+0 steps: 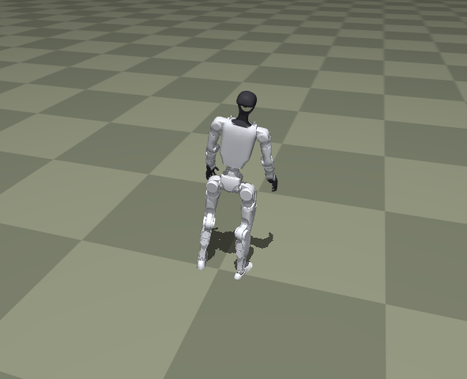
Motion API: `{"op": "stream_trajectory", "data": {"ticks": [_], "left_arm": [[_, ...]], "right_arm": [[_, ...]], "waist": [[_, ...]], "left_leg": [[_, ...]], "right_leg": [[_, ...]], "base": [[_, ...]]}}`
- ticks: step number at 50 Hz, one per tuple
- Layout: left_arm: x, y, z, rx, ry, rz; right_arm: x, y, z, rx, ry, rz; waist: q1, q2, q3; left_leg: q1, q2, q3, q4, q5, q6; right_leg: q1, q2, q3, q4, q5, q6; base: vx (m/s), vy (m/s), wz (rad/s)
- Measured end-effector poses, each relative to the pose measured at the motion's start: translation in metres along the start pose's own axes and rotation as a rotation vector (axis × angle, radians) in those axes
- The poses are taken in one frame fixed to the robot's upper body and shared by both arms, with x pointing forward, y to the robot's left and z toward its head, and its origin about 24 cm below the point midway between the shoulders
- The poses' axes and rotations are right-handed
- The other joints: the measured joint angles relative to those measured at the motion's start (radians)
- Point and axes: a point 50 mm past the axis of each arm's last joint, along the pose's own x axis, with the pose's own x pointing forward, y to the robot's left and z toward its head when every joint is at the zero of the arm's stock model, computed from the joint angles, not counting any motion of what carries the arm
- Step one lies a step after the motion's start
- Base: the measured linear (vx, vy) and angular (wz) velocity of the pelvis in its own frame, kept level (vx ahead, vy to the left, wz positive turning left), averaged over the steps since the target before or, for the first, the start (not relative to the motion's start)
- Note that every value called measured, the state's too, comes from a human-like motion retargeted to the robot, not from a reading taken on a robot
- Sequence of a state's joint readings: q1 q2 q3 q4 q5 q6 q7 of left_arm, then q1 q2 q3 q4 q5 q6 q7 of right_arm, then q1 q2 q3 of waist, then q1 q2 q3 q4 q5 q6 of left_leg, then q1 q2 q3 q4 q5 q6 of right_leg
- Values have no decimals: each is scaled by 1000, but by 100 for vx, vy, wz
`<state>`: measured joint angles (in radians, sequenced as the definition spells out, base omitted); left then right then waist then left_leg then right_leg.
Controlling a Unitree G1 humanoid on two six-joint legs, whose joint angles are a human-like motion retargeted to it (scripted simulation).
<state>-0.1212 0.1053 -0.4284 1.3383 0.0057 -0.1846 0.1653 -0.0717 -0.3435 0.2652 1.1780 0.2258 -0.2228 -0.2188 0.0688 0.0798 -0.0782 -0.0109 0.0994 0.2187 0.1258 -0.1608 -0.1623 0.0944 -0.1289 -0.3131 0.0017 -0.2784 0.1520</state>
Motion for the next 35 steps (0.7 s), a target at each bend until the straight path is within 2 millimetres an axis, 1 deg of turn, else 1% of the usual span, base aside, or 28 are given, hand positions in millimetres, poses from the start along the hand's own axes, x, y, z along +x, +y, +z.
{"op": "stream_trajectory", "data": {"ticks": [4, 7, 10, 12, 15, 18, 20, 22, 25, 26, 29, 32, 35], "left_arm": [[-1, -1, -7, -70, 44, -20], [-2, 7, -15, -102, 74, -30], [-3, 27, -25, -97, 98, -14], [-4, 48, -33, -75, 117, 23], [-11, 86, -48, -29, 157, 105], [-24, 136, -62, 18, 202, 232], [-36, 170, -68, 55, 231, 310], [-51, 201, -75, 94, 260, 378], [-79, 251, -78, 146, 286, 506], [-89, 264, -79, 160, 296, 539], [-122, 305, -79, 190, 316, 661], [-159, 343, -76, 195, 331, 803], [-196, 372, -71, 176, 338, 937]], "right_arm": [[-5, 6, -12, 23, 35, 47], [-8, 6, -20, 20, 67, 86], [-8, -8, -25, 3, 91, 80], [-5, -28, -24, -14, 94, 31], [-1, -74, -17, -40, 81, -94], [-3, -132, -3, -49, 67, -259], [-10, -174, 10, -51, 45, -375], [-23, -218, 23, -63, 20, -491], [-50, -278, 42, -65, -12, -662], [-62, -297, 50, -74, -30, -719], [-100, -346, 72, -81, -81, -879], [-137, -380, 89, -56, -133, -1019], [-168, -403, 101, -15, -186, -1125]], "waist": [[4, -9, 4], [6, -11, 10], [6, -9, 21], [3, -4, 27], [-2, 7, 20], [-6, 5, 35], [-5, 7, 36], [0, 12, 22], [7, 6, 35], [13, 10, 28], [22, 9, 29], [13, -9, 49], [-2, -31, 68]], "left_leg": [[9, 5, 11, 1, -1, -2], [12, 11, 22, 4, 2, -5], [14, 18, 37, 6, 12, -7], [11, 20, 48, 7, 23, -7], [-11, 23, 61, 10, 49, -9], [-8, 6, 63, -1, 76, -2], [-18, -7, 52, -7, 103, -7], [-39, -19, 28, -12, 135, -17], [-30, -39, -29, -43, 172, -27], [-38, -35, -39, -49, 180, -32], [-42, -8, -43, -72, 186, -34], [-32, 40, -15, -92, 191, -33], [-33, 99, 2, -101, 229, -46]], "right_leg": [[5, 4, 10, -2, -4, -3], [3, 8, 22, 1, -6, -5], [-5, 12, 36, 8, -8, -3], [-15, 13, 46, 15, -8, 0], [-50, 11, 62, 33, -7, 4], [-61, -8, 70, 49, -12, 17], [-78, -21, 75, 62, -14, 20], [-106, -32, 82, 73, -12, 19], [-104, -57, 82, 78, -21, 7], [-116, -60, 87, 80, -19, 1], [-128, -81, 90, 85, -25, -20], [-117, -113, 73, 99, -48, -39], [-116, -148, 55, 136, -75, -54]], "base": [[0, 0, 0], [0, -1, -6], [-1, -4, -21], [-3, -6, -21], [-6, -7, -17], [-3, -6, -8], [-5, -7, -1], [-4, -6, 2], [0, -4, 3], [0, 0, 0], [0, 0, 0], [5, -5, 32], [5, -6, 40]]}}
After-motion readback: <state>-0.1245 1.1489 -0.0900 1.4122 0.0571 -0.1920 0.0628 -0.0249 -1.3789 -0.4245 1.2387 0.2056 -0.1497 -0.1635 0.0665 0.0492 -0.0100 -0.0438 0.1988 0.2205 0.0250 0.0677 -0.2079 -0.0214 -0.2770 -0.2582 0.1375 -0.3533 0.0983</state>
